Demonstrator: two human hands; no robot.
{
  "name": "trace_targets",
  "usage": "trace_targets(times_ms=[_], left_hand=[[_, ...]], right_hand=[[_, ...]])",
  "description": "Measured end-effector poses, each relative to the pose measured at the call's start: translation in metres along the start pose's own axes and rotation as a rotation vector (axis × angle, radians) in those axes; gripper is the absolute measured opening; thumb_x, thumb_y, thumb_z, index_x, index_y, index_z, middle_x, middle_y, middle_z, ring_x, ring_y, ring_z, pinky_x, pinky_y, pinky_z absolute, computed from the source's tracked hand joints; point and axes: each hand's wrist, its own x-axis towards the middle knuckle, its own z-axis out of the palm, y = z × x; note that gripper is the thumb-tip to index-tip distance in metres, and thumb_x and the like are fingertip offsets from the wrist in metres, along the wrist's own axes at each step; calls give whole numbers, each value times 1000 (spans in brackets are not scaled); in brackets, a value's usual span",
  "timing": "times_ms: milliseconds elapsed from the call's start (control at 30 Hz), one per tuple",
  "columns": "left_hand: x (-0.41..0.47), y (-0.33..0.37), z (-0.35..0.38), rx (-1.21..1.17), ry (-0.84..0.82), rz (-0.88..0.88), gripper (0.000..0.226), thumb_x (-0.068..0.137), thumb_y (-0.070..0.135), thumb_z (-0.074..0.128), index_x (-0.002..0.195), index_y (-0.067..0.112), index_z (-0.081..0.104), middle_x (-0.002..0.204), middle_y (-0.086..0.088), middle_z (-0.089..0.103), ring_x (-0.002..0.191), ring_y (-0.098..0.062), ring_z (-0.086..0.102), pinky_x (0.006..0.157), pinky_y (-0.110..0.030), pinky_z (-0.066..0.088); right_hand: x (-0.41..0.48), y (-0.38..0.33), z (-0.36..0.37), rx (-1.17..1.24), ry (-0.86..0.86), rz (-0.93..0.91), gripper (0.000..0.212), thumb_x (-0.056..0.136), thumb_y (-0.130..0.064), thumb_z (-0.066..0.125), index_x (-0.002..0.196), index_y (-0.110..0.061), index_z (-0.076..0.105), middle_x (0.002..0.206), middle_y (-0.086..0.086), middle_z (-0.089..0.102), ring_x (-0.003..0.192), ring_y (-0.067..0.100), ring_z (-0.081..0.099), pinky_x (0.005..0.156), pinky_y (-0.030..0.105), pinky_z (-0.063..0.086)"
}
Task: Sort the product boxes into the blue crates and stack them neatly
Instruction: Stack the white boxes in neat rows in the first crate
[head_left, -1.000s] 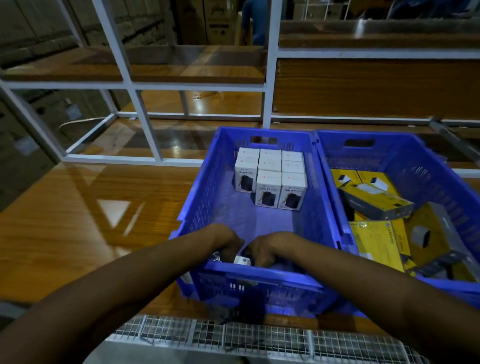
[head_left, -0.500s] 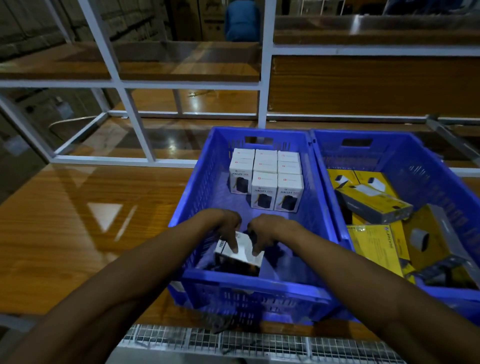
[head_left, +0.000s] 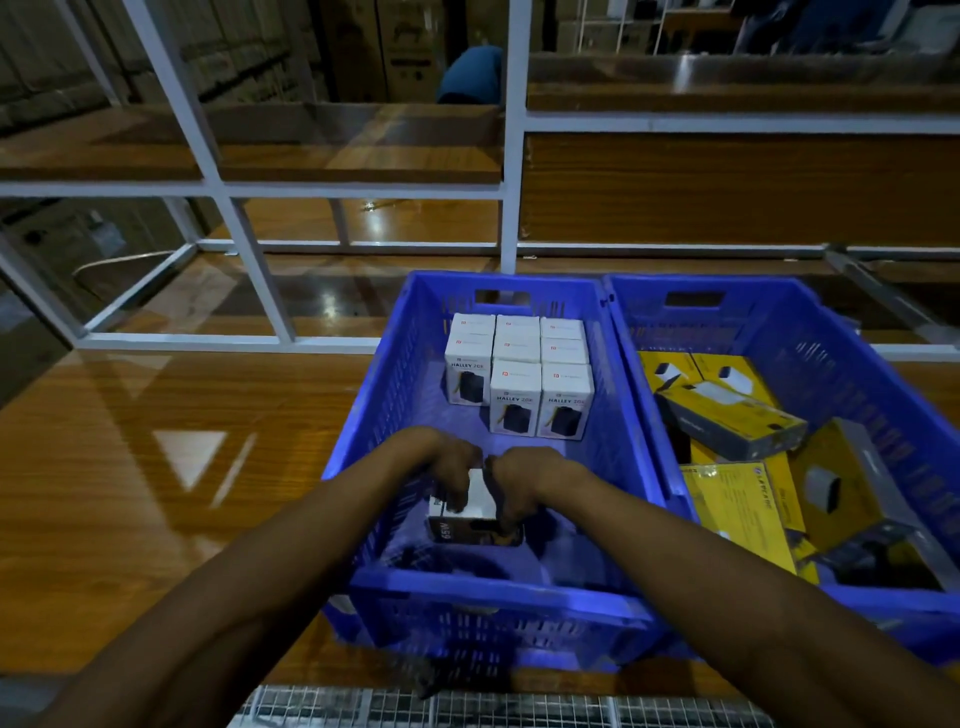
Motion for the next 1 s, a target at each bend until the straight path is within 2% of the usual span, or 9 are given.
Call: trace_targets(times_ms=[100,167,233,333,467,567,767,900,1000], left_hand=[[-6,2,-4,-36,22,56,77,74,15,85,138,5,44,135,-16,56,111,-31,62,91,-43,55],[-12,3,-9,-38,133,122,90,72,24,87,145,12,36,144,-5,47,126,-26,52,107,-35,42],[-15,4,-17,-77,208,207,82,74,24,86,142,15,40,138,0,50,125,-20,50,102,-23,36],[-17,1,-31,-240,244,264,57,72,21,86,121,18,56,120,0,65,111,-21,61,98,-29,47],[-22,-4,-53,-527,246,323,37,82,10,75,115,4,61,103,-6,63,95,-20,60,66,-17,50],[-23,-13,-66,-852,124,410,36,81,7,72,115,5,60,104,-11,61,92,-21,59,69,-26,50],[-18,-29,-87,-1496,-182,695,50,64,25,89,108,6,74,106,-19,72,95,-35,71,81,-54,58],[-14,-25,-97,-1464,-132,566,66,68,49,81,116,7,68,100,-21,72,84,-35,72,61,-46,61],[-6,-20,-101,-1419,-11,428,63,79,60,56,120,13,63,97,-17,72,78,-28,71,56,-38,61]], right_hand=[[-4,13,-11,179,172,-23,57,69,-39,81,116,-14,61,106,8,64,88,26,60,71,35,53],[-7,23,-16,332,271,-54,59,71,-41,79,122,-17,60,111,8,65,94,26,62,78,35,54],[-10,33,-22,493,360,-59,61,71,-41,80,125,-21,61,114,4,65,98,25,62,82,36,55],[-9,49,-27,742,448,-26,73,70,-38,83,135,-27,53,123,1,59,108,23,59,89,38,54],[-1,62,-41,1083,622,-75,55,77,-33,83,127,-22,62,118,-4,63,105,15,60,89,33,54],[0,69,-58,1300,741,-143,30,90,-38,67,108,-15,73,108,0,71,97,15,65,81,30,51],[9,84,-69,1689,753,-157,40,93,-55,52,90,-25,79,96,7,75,93,27,69,85,45,51],[13,86,-69,1716,863,-234,41,85,-53,60,112,-24,73,108,12,72,98,31,67,81,43,52],[13,89,-67,1714,943,-222,26,92,-30,64,116,-21,68,109,10,71,92,27,70,69,34,57]])
